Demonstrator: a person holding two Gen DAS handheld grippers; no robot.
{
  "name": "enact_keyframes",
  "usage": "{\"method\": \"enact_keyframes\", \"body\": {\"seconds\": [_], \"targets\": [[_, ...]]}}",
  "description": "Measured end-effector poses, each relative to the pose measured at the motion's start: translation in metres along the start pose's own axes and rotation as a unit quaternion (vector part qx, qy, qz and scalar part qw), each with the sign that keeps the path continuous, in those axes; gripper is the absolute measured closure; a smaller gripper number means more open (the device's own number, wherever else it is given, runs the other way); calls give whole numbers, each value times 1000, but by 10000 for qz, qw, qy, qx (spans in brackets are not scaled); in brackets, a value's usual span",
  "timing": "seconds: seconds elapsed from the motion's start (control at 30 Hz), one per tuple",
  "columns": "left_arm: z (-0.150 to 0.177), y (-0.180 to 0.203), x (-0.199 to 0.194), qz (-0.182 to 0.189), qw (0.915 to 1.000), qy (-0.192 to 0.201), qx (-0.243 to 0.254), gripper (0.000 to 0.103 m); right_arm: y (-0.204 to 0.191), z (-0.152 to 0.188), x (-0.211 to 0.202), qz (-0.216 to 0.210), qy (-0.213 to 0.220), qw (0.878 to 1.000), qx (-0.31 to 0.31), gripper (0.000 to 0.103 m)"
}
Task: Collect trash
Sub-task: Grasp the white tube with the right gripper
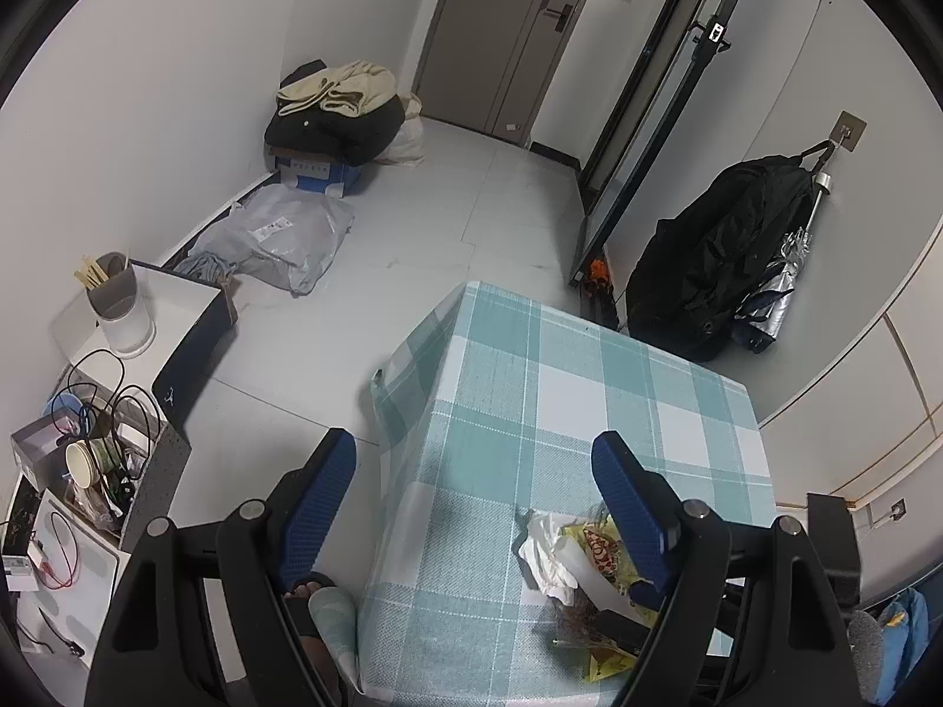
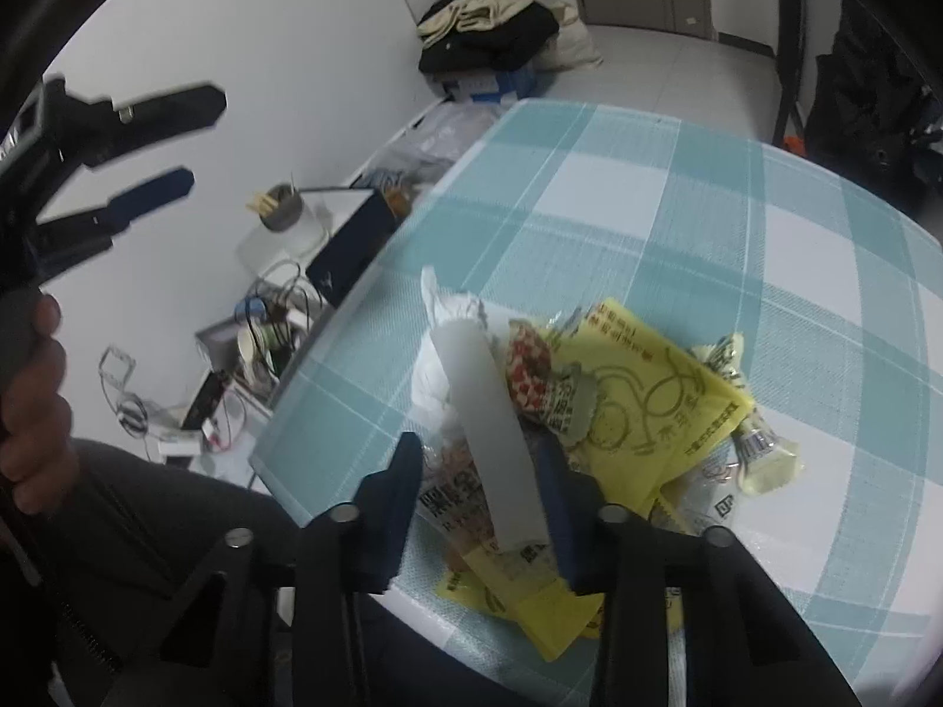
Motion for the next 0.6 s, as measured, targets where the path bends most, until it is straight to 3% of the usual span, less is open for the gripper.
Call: {"method": "enact_keyframes", "body": {"seconds": [0.17, 0.5, 0.6], "targets": [[1, -2, 3, -35, 10000, -58, -20, 23, 1, 5, 5, 271, -154, 9992, -242, 88], [7, -2, 15, -165, 9995, -284, 8, 23, -4, 5, -6, -27, 53, 9997, -251, 95], [10, -2, 27, -130, 9984, -540, 70, 23, -6, 2, -13, -231, 168, 9994, -169, 96]]}}
Point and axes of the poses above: each gripper's, at about its wrist camera, not at the fingertips, and x roughly the way its jaws point, y to its right, z to its underside, the point moved 8 cm from there along x, roughly the way its jaws point, and after that the axes turned 11 degrees about -z, right-handed, at the moved point
